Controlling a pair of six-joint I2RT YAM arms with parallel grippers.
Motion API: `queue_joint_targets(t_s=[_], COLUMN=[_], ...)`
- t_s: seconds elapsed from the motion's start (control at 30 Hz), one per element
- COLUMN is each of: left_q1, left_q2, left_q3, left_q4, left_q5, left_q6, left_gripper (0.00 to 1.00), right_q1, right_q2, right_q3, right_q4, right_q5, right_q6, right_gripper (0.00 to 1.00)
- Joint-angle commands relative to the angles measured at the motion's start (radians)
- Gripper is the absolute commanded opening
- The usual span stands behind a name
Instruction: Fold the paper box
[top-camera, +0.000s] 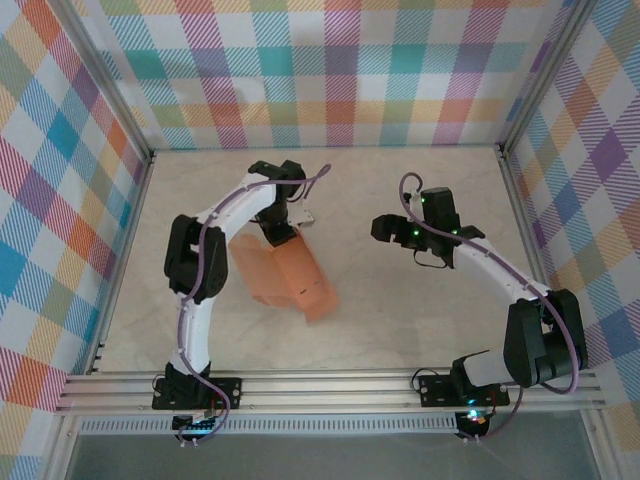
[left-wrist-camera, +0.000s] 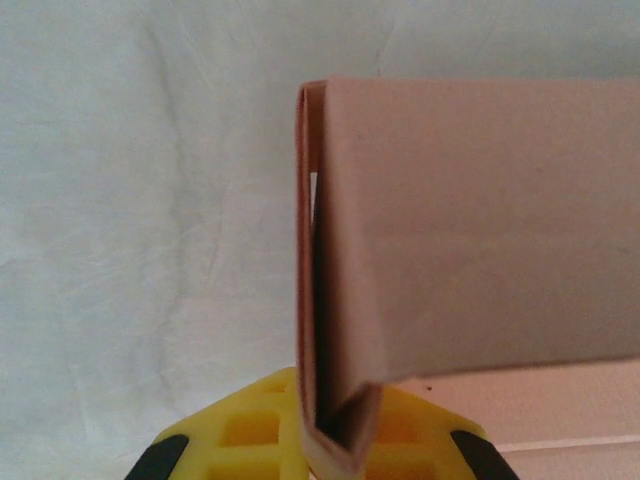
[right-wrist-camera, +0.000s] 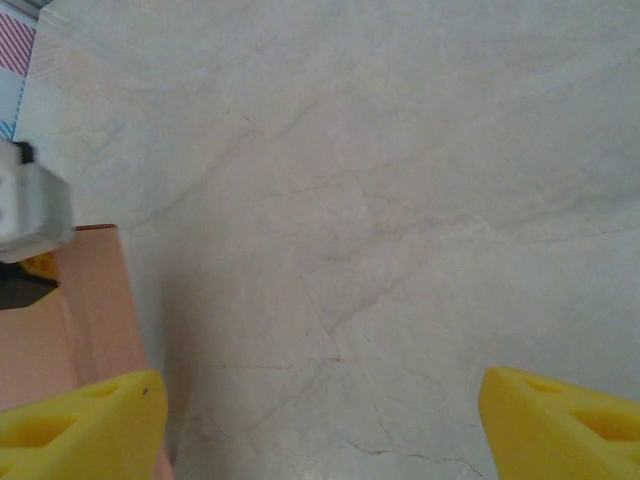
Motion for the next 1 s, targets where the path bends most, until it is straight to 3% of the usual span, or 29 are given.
queue_joint_targets(t_s=[0.0, 0.53, 0.97], left_q1=[0.0, -0.05, -0.102], left_q2=[0.053, 0.297, 0.353], left_q3=[0.052, 0.159, 0.098], left_q4=[-0.112, -0.186, -0.041], left_q5=[-0.061, -0.259, -0.353], left_q6=[0.001, -0.083, -0.121], left_gripper=[0.0, 0.0, 0.0], right_q1=[0.006, 0.006, 0.006], right_q2=[0.001, 0.01, 0.016], right_q3=[-0.019, -0.063, -0.072], right_q4=[0.043, 0.082, 0.091], right_q5=[-0.038, -0.045, -0.047], right_q6=[0.023, 0.003, -0.001], right_gripper=[0.81, 0.81, 0.82])
